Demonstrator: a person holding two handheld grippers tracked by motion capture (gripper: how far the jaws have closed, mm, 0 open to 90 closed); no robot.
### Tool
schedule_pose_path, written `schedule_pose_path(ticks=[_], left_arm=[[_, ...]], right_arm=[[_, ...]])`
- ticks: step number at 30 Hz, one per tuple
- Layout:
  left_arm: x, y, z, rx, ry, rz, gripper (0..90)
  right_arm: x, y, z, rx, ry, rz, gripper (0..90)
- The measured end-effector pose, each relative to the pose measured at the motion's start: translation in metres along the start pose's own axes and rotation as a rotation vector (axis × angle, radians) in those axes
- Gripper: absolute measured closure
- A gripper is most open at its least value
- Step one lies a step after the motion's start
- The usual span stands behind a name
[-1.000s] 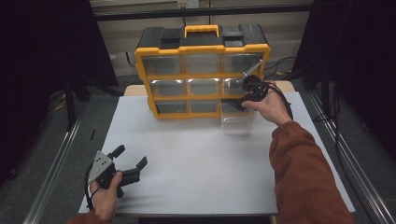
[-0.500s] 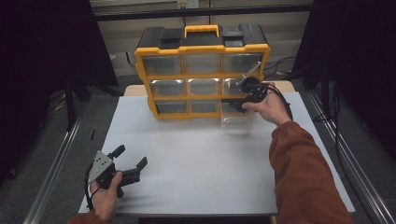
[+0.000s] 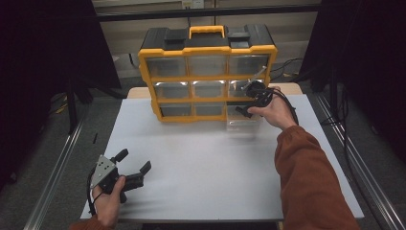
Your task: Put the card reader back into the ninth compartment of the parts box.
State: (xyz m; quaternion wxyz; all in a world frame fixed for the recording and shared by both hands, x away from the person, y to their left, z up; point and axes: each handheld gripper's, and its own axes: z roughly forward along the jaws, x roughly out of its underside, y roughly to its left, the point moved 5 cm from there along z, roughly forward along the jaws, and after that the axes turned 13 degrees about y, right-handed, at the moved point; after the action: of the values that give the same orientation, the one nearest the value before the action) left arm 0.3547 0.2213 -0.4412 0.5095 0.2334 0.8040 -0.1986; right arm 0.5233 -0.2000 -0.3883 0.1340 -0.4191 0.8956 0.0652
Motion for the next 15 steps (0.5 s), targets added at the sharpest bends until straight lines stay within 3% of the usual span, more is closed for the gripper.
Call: schedule_pose_path(ticks=[15], left_arm=[[0.0003, 0.0002, -0.0003, -0.001, 0.003, 0.004, 2.1]], right_arm=[[0.0034, -0.0003, 0.0068, -0.026, -0.004, 0.020, 73.0]])
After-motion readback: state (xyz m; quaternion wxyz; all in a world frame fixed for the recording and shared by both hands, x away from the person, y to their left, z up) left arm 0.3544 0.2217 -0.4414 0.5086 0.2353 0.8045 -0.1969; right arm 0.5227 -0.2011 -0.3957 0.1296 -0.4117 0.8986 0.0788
